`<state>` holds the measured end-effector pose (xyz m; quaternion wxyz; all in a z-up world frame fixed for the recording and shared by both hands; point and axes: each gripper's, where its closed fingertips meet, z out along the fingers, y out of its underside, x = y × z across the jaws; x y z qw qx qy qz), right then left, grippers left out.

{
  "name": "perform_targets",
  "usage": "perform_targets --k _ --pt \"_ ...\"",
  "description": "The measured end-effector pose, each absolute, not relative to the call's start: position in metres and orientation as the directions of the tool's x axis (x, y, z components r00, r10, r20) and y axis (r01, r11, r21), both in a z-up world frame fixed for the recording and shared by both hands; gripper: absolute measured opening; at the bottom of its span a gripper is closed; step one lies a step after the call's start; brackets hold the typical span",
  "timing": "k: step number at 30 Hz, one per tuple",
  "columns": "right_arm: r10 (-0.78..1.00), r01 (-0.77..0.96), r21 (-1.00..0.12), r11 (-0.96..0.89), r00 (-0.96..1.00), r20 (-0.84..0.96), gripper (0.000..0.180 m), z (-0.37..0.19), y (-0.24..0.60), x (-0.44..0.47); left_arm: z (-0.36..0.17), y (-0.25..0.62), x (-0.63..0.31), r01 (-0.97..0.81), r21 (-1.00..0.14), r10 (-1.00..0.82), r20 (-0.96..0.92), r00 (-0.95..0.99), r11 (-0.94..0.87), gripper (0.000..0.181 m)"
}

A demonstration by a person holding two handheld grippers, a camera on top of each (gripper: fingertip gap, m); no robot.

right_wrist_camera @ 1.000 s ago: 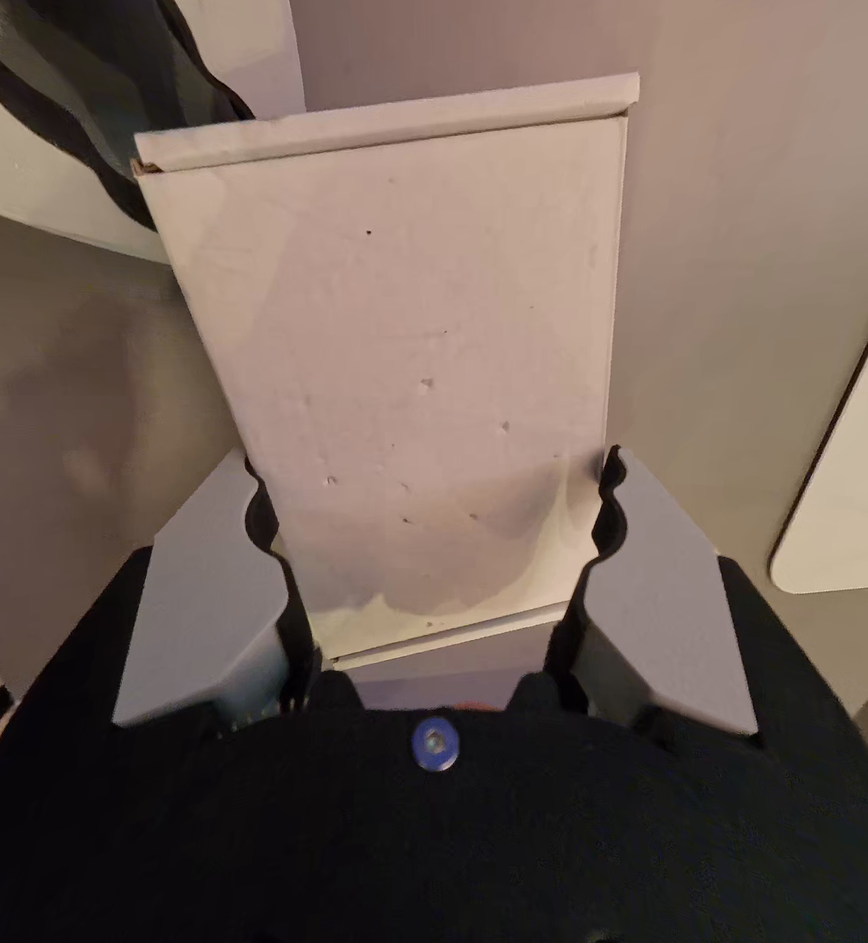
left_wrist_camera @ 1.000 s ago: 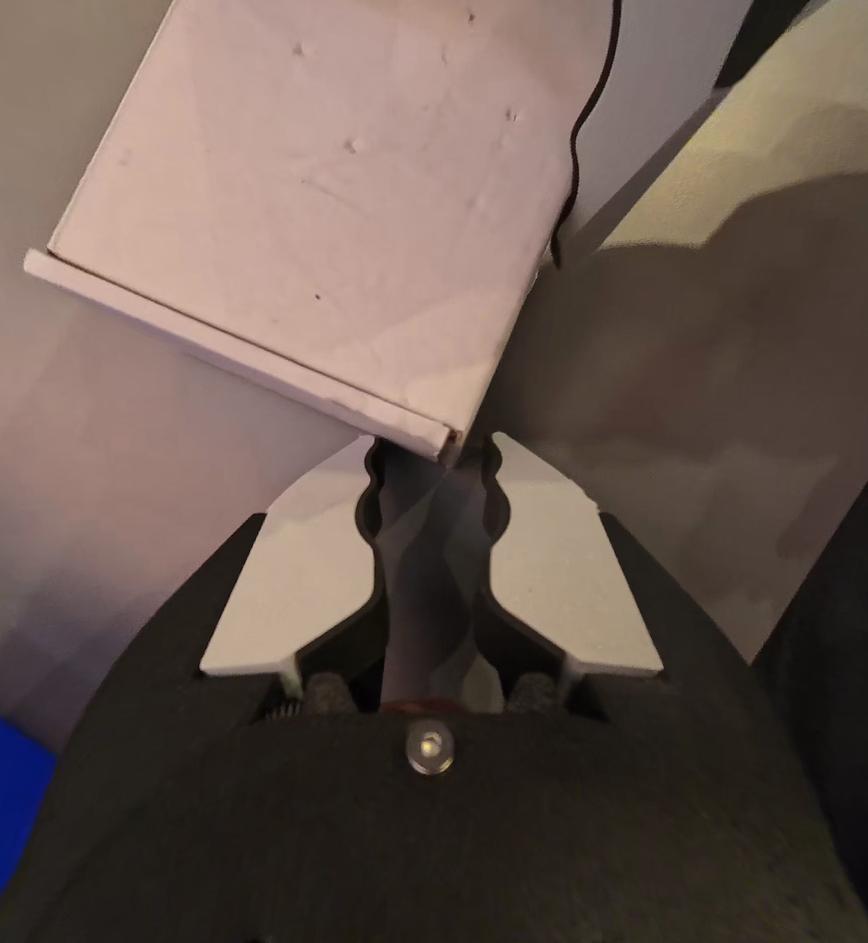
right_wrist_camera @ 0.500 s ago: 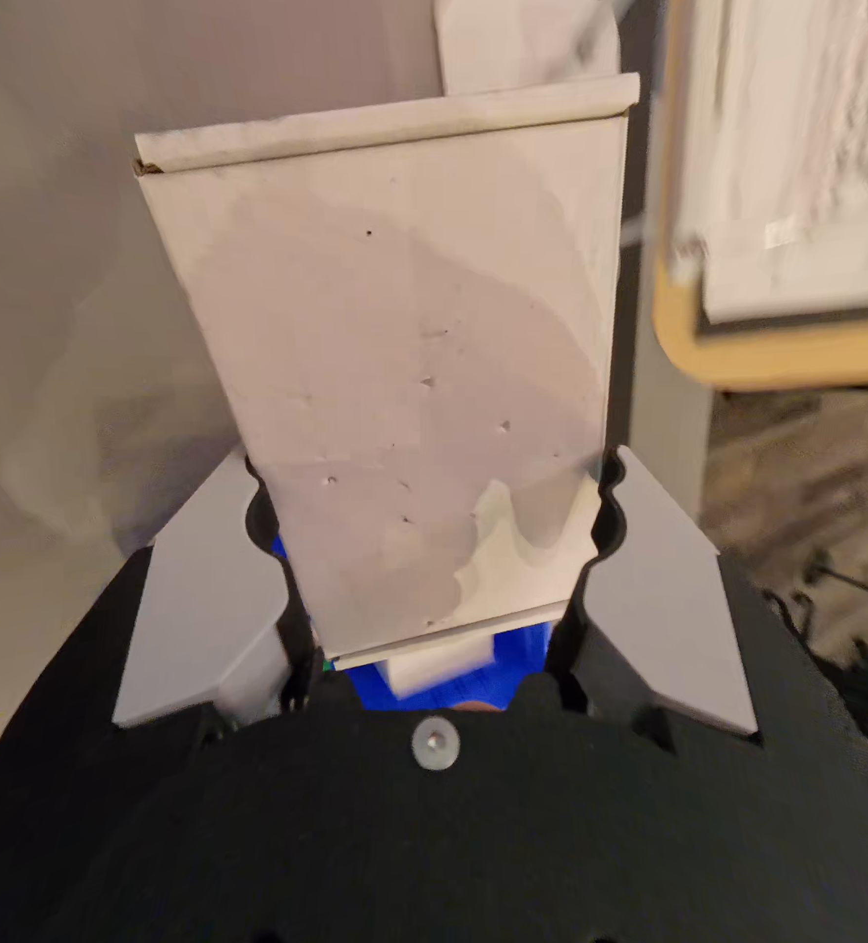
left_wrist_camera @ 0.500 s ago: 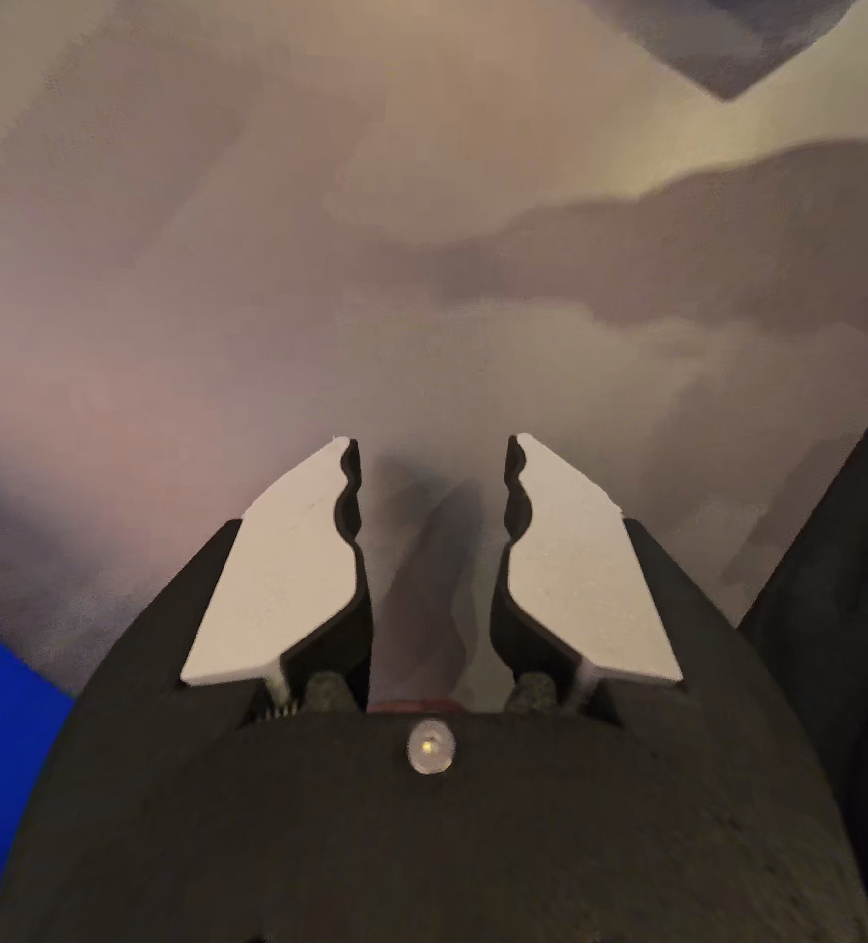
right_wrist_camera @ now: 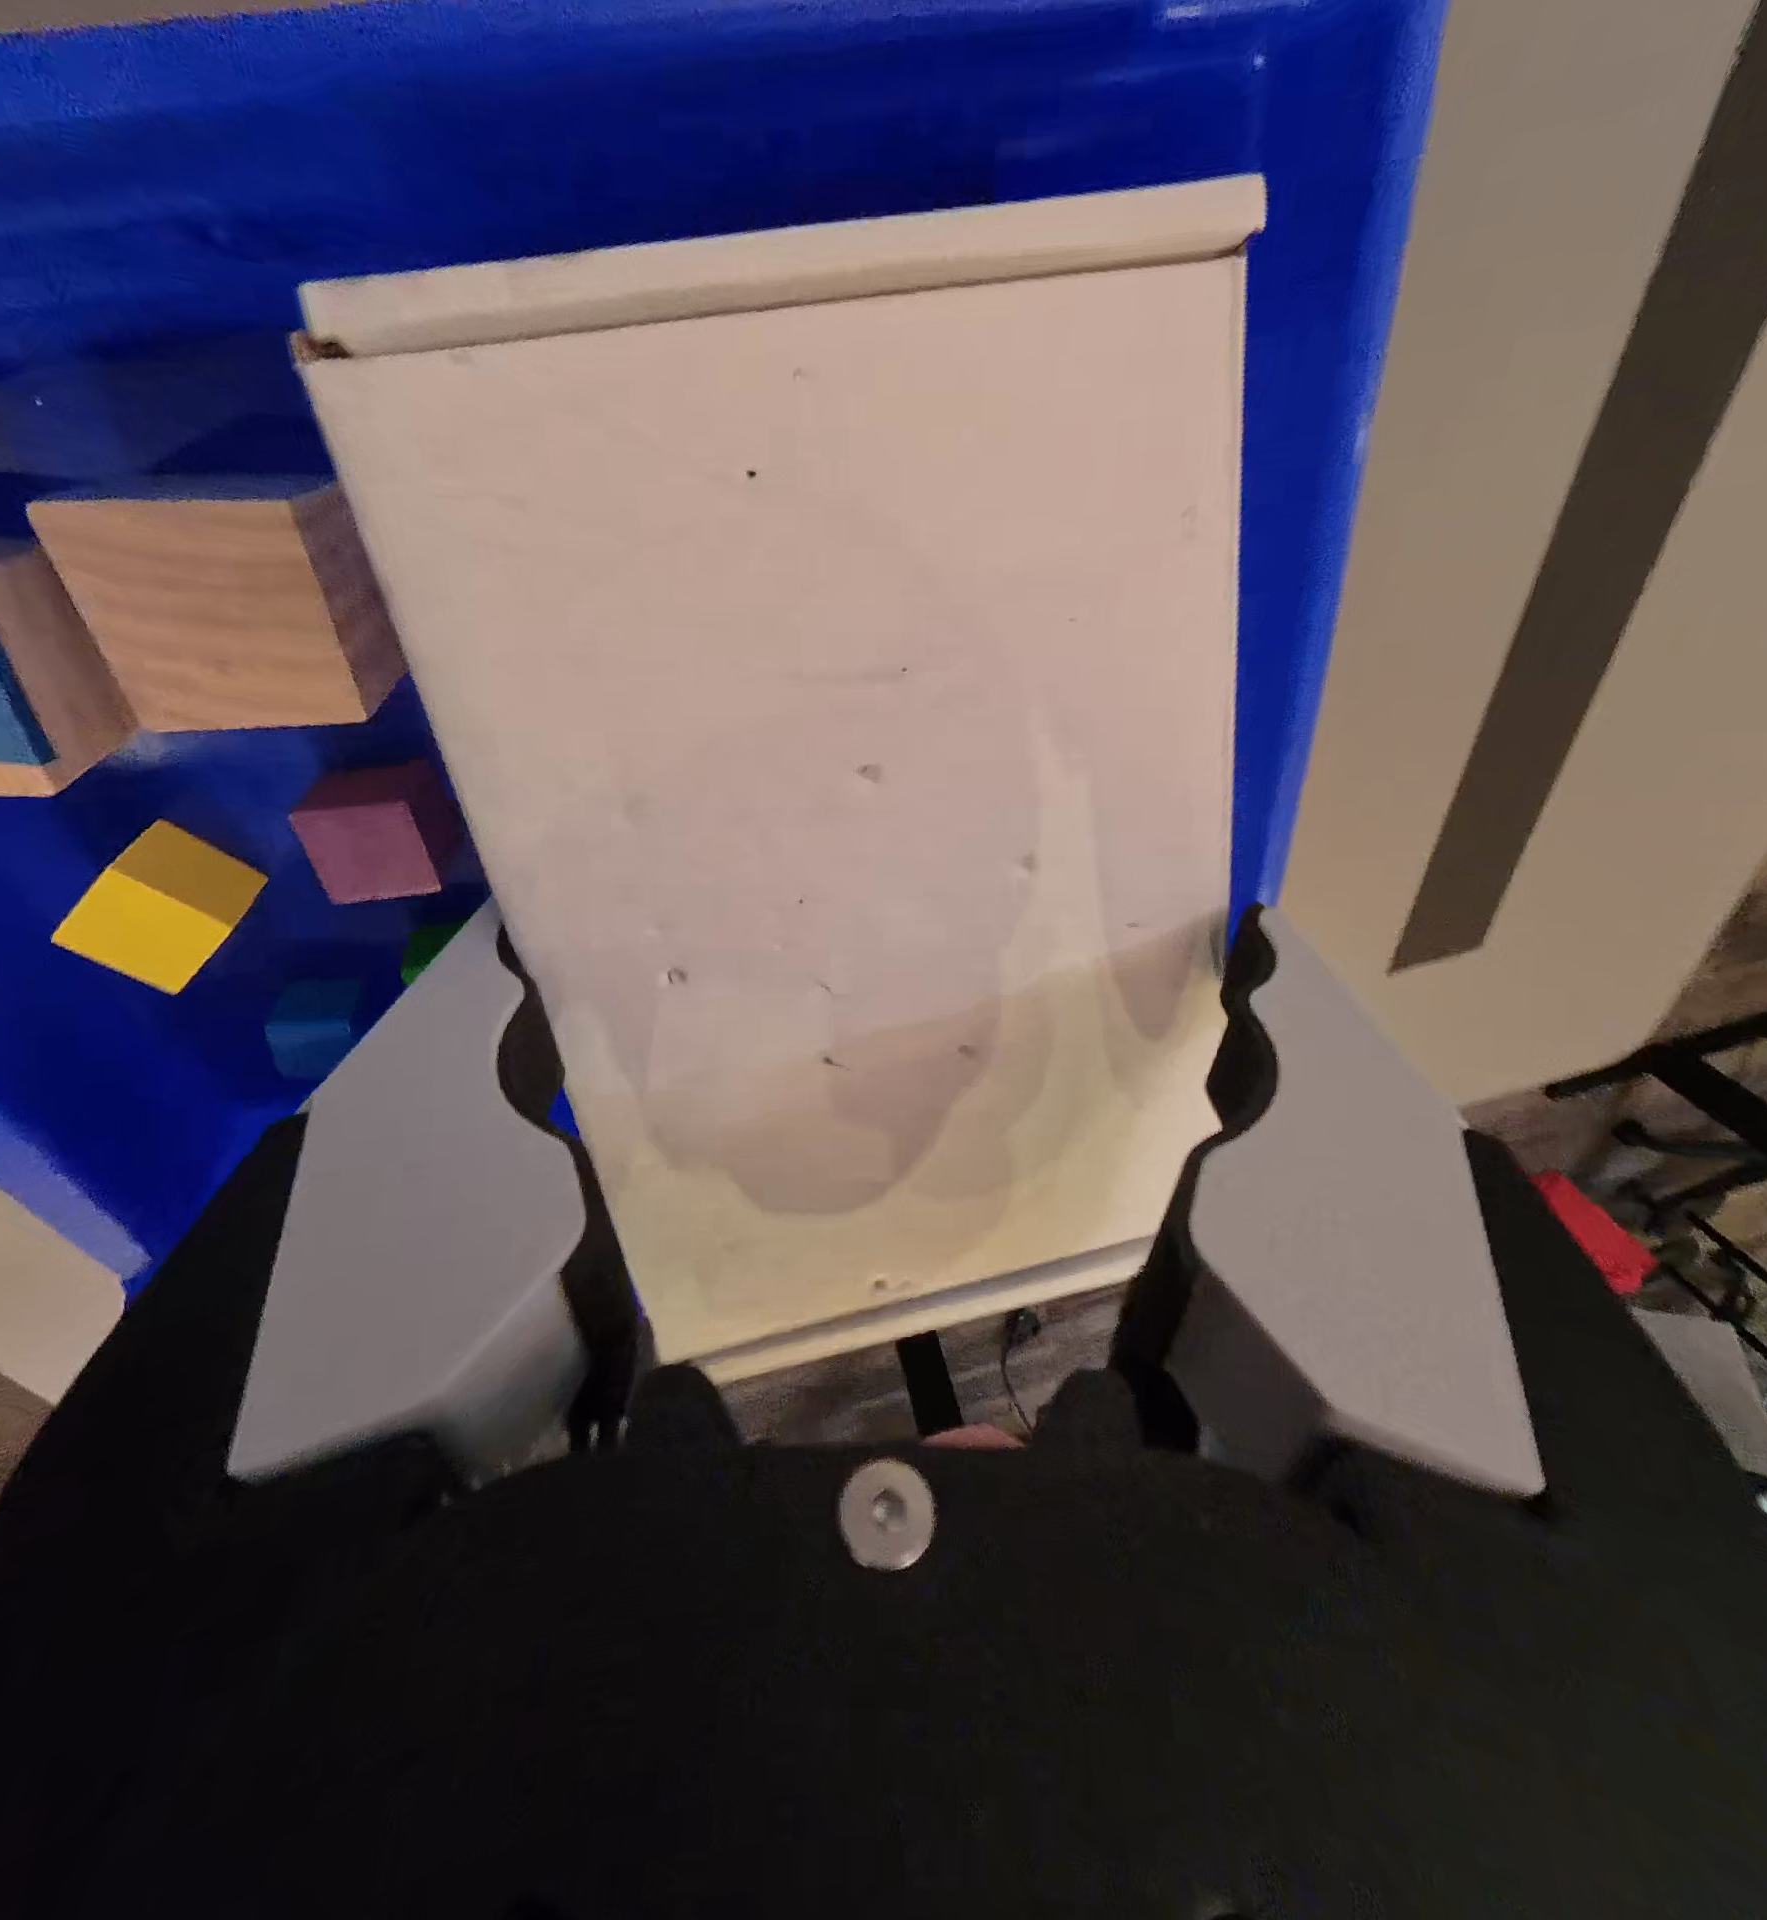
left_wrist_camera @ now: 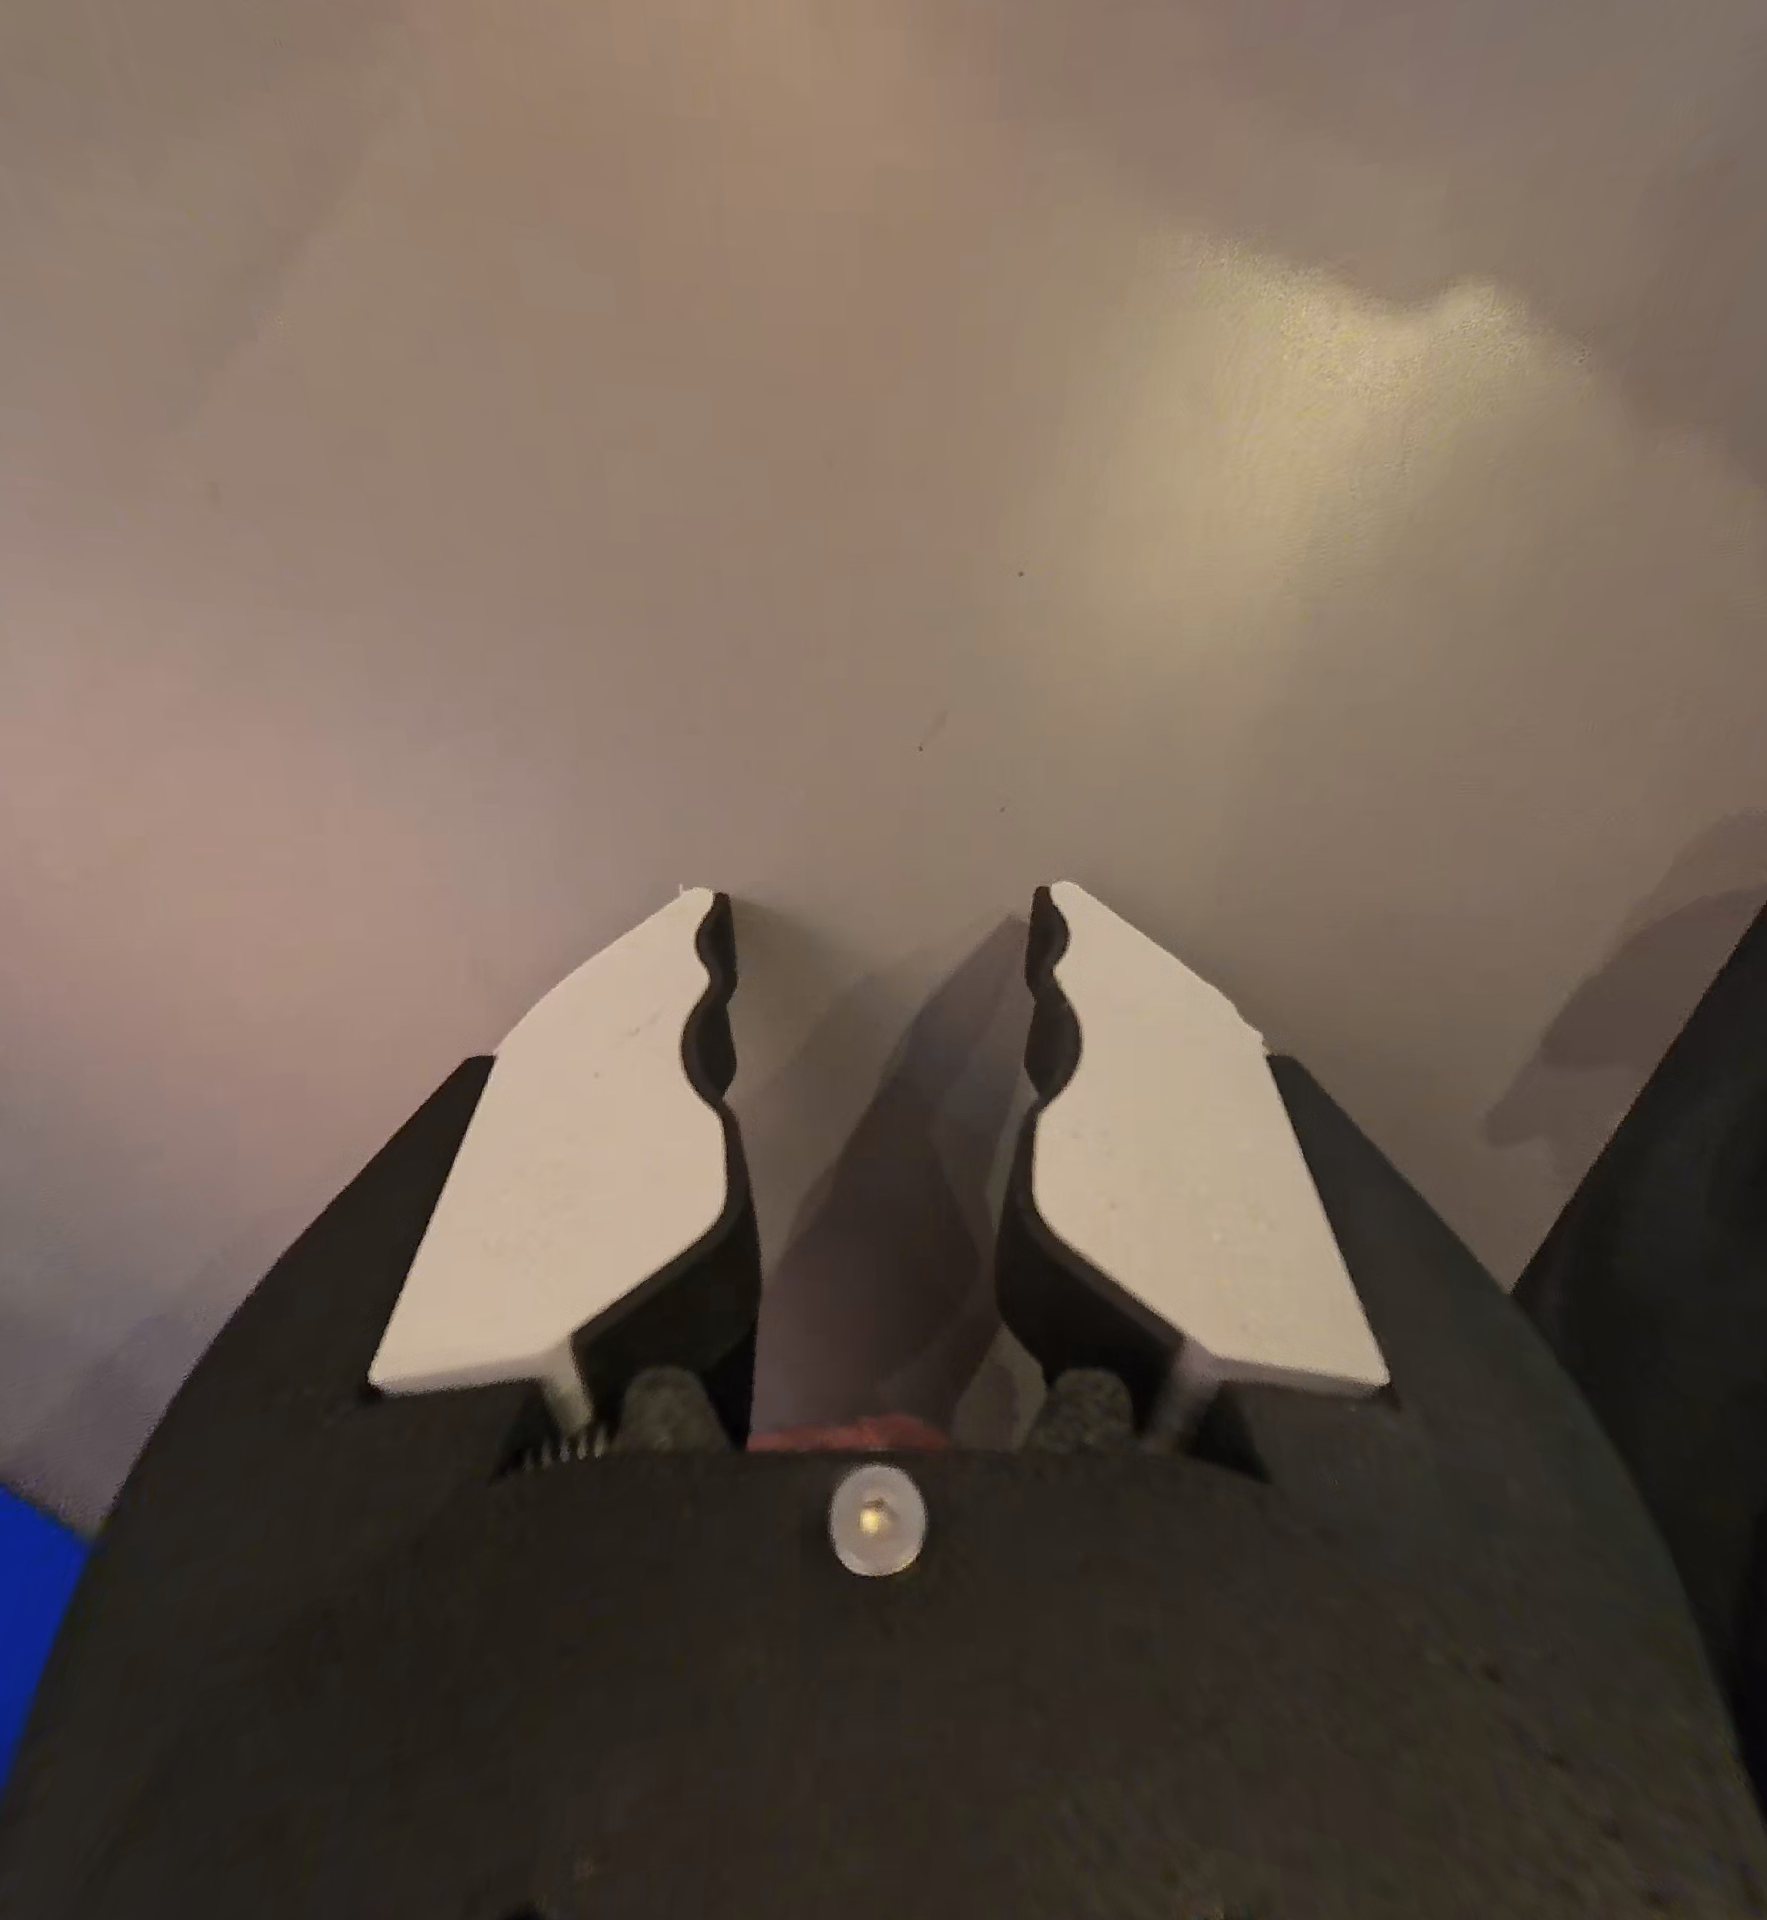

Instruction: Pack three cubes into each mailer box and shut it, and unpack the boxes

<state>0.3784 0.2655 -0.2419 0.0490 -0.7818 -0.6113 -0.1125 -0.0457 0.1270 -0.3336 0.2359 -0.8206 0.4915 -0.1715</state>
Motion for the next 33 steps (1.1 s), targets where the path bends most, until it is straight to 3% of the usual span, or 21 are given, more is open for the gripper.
perform_targets --k 2,5,12,19,21,22,27,31,33 --pt "0.939 0.96 0.077 -0.268 0.242 0.244 0.129 -0.257 0.273 0.385 -0.334 0.126 -0.045 -0.729 -0.552 -0.889 0.049 0.455 -0.404 0.054" --pt "0.919 0.948 0.054 -0.313 0.288 0.27 0.151 -0.257 0.278 0.389 -0.331 0.123 -0.044 -0.735 -0.55 -0.892 0.042 0.449 -0.396 0.057" --pt "0.796 0.873 -0.133 -0.47 0.484 0.363 0.15 -0.195 0.272 0.403 -0.267 0.135 -0.058 -0.638 -0.681 -0.862 -0.022 0.507 -0.358 0.06" --pt "0.545 0.58 -0.203 -0.789 0.813 0.205 0.126 -0.212 0.213 0.465 -0.189 0.191 -0.183 -0.53 -0.739 -0.591 -0.224 0.775 -0.416 0.08" --pt "0.465 0.475 -0.256 -0.842 0.88 0.101 0.109 -0.224 0.199 0.465 -0.183 0.201 -0.241 -0.498 -0.718 -0.478 -0.258 0.84 -0.487 0.082" --pt "0.449 0.443 -0.272 -0.854 0.892 0.044 0.095 -0.231 0.191 0.463 -0.185 0.204 -0.273 -0.486 -0.697 -0.42 -0.283 0.862 -0.528 0.082" --pt "0.424 0.404 -0.217 -0.889 0.904 -0.053 0.072 -0.28 0.159 0.463 -0.226 0.196 -0.392 -0.299 -0.621 -0.2 -0.226 0.953 -0.724 0.083" --pt "0.455 0.422 -0.231 -0.877 0.884 -0.111 0.042 -0.301 0.155 0.445 -0.272 0.188 -0.419 -0.258 -0.533 -0.193 -0.175 0.965 -0.806 0.085" --pt "0.436 0.4 -0.243 -0.884 0.892 -0.117 0.039 -0.301 0.157 0.445 -0.292 0.19 -0.414 -0.196 -0.528 -0.204 -0.045 0.978 -0.826 0.072"
